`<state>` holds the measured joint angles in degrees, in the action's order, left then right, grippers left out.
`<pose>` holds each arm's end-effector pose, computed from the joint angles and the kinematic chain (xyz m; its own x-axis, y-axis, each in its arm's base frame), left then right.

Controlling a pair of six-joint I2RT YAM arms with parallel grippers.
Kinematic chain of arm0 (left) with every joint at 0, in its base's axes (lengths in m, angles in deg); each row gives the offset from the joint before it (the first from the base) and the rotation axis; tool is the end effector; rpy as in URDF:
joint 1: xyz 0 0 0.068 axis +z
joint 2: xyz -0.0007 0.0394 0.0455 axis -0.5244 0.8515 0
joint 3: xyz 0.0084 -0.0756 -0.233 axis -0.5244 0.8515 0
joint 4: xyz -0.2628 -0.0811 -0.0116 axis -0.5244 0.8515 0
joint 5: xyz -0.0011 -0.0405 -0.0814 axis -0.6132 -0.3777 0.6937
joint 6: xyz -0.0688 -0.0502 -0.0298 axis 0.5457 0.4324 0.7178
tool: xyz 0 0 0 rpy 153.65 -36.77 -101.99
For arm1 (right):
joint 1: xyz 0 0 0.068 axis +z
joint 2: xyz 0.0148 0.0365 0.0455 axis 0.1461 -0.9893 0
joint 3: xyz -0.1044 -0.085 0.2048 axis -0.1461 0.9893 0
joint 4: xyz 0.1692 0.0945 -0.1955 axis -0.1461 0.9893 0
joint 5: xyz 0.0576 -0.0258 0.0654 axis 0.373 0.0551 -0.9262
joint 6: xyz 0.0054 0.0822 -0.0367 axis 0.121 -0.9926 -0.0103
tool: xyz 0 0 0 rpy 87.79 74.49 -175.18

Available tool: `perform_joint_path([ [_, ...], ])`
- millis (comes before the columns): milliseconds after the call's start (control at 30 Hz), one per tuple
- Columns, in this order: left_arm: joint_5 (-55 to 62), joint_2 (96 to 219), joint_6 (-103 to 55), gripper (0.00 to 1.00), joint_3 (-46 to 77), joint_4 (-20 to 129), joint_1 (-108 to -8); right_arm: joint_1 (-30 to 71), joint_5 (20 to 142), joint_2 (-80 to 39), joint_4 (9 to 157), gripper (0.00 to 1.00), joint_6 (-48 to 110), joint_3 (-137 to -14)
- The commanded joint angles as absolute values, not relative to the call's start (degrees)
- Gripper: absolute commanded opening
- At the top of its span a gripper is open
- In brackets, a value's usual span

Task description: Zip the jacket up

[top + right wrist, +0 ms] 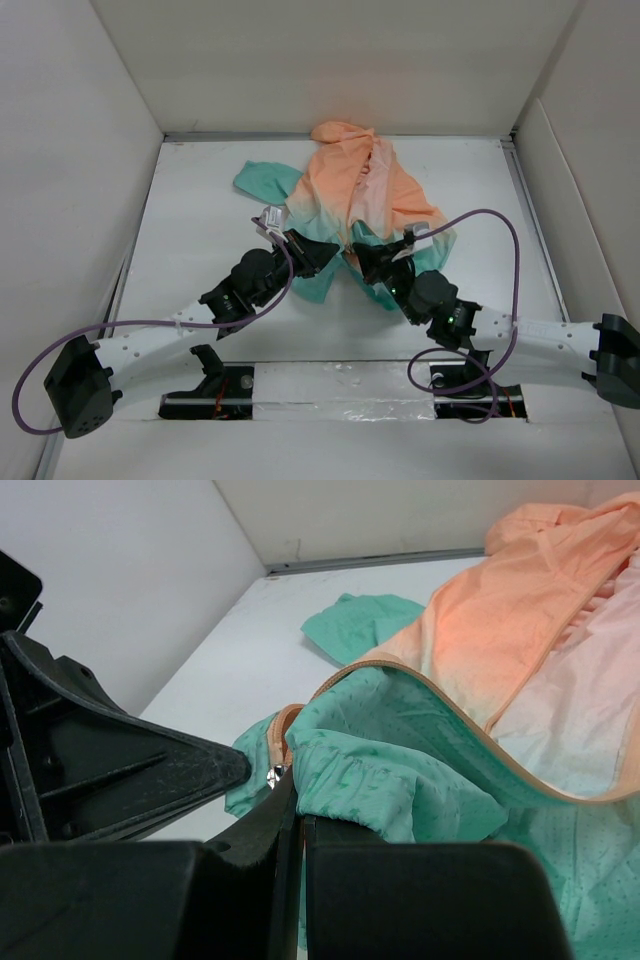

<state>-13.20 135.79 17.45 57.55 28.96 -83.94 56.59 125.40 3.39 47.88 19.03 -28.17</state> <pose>0.1904 -0.2271 0.2632 -0.5292 -0.6076 -0.5923 0.4487 0.3920 -0.8031 0.1652 0.2393 0.2534 -0.1097 0.3681 -0.9233 -0.4602 0.8045 0.3754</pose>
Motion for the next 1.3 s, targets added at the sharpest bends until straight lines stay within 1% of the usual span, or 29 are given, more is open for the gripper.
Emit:
perform_joint_path([
  [0,-13.5,134.0,16.63,0.0,56.48,25.49,-84.1,57.17,127.98,3.31,45.69,0.0,20.15,-31.03],
  [1267,-12.35,134.62,16.62,0.0,56.74,25.31,-84.1,57.69,128.86,2.7,45.34,0.0,20.85,-31.82],
])
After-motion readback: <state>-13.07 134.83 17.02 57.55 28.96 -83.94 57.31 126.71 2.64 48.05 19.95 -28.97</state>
